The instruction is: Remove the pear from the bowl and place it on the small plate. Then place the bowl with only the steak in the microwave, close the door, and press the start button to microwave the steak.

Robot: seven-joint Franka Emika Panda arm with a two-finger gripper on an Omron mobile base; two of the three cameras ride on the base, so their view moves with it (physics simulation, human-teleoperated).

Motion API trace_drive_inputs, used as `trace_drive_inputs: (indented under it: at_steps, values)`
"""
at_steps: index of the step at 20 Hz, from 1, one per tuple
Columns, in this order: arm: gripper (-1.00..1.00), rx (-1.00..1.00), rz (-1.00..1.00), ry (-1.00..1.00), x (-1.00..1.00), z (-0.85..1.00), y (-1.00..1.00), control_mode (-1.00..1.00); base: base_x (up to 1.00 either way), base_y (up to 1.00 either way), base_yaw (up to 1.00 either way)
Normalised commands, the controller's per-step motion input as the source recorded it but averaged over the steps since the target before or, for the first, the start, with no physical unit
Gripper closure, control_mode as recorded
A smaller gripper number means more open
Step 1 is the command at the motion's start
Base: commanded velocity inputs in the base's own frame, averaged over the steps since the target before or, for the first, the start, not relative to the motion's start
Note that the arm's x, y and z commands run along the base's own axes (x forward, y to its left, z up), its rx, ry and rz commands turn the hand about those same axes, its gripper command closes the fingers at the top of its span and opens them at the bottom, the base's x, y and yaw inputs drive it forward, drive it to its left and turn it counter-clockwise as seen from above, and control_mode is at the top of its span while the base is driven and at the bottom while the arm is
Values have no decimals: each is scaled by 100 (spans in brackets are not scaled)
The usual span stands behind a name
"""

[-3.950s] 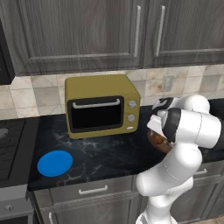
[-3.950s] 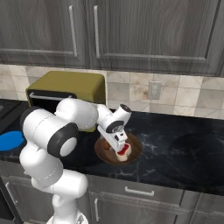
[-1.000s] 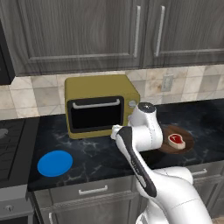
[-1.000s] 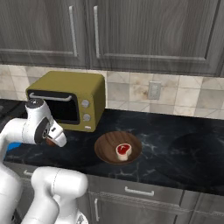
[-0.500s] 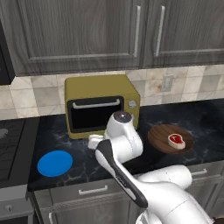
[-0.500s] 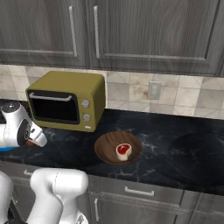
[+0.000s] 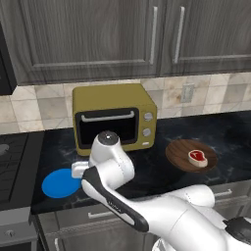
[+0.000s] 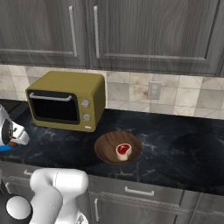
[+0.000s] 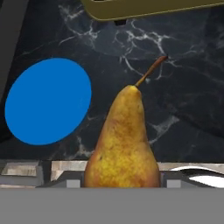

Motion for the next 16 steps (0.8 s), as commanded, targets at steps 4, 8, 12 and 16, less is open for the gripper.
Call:
trace_drive_inputs:
  at_steps: [4,8,12,16]
  values:
    - [100,-6,8,2,14,-8,72,-100,0,0,0]
    - [100,-2,2,1,26,-13,23,-100,0,0,0]
    - [100,-8,0,5,25,-18,38,-100,0,0,0]
    - [100,-11,0,8,6,-53,30,-100,0,0,0]
